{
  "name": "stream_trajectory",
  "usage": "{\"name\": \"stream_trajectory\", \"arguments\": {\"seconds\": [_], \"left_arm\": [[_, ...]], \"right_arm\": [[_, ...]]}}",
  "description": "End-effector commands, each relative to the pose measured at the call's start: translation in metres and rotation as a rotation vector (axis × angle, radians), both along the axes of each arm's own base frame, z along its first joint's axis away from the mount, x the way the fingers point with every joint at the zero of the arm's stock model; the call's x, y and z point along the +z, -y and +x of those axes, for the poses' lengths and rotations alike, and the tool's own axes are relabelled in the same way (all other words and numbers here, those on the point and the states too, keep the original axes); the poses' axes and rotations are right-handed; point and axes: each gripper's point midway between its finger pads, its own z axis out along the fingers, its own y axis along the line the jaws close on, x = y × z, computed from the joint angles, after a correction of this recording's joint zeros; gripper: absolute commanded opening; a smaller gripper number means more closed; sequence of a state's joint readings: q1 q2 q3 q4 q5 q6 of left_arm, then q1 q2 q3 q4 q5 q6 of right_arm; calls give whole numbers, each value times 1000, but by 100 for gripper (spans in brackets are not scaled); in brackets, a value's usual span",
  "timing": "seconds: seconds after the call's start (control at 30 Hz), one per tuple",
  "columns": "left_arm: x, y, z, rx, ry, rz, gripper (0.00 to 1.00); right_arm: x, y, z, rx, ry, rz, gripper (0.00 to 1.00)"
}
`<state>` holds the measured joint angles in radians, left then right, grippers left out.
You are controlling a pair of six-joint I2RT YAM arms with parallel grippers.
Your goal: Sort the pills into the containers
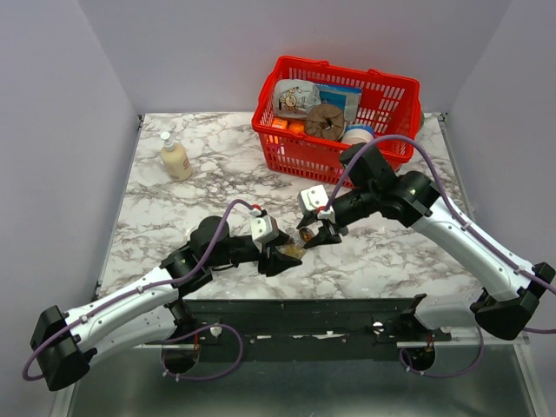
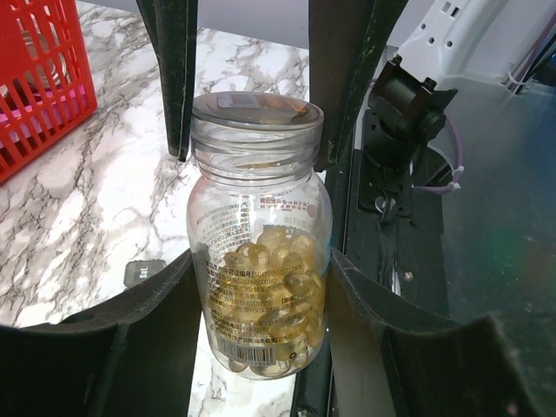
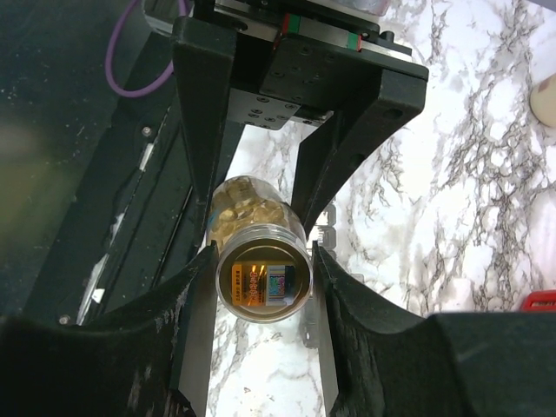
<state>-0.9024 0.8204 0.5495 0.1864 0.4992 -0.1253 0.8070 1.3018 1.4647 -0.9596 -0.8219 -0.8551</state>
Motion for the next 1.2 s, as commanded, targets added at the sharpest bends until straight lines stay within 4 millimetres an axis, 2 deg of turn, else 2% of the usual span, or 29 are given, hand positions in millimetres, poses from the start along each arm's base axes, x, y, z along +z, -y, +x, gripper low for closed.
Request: {"name": "stream_trajectory", "arguments": {"seconds": [0.0,0.13,0.2,0.33,0.5,0.53,0.57,0.63,0.73,0.93,1.03,1.1,1.17], "left_arm": [[19,0,-7,-67,90,-20,0],[14,-3,-10,-111,166,35,0],[6,-5,-11,-121,158,72,0],[7,-6,-9,-117,167,70,0],[25,-3,-6,-87,153,-12,0],[27,-3,-4,-76,155,-24,0],[37,-2,-2,-60,151,-66,0],[43,-2,2,-18,111,-106,0],[57,-3,7,21,94,-172,0],[77,-8,14,79,130,-240,0],[78,-12,24,138,153,-229,0],[80,-19,37,225,181,-229,0],[83,-26,47,289,202,-240,0]], "right_arm": [[0,0,-14,44,-64,-15,26],[6,-2,-33,128,-162,3,25],[6,-1,-36,136,-181,-5,25],[0,0,-39,142,-204,-14,25],[-8,-3,-26,75,-171,-16,25],[-15,-3,-22,44,-162,-32,25],[-13,-8,-14,11,-148,-10,24],[-13,-8,-4,-47,-114,-1,24],[-13,-11,0,-77,-118,8,22],[-13,-17,-8,-69,-224,15,19],[-20,-22,-4,-125,-289,-4,17],[-22,-26,2,-206,-360,-8,15],[-33,-28,10,-320,-437,-35,15]]}}
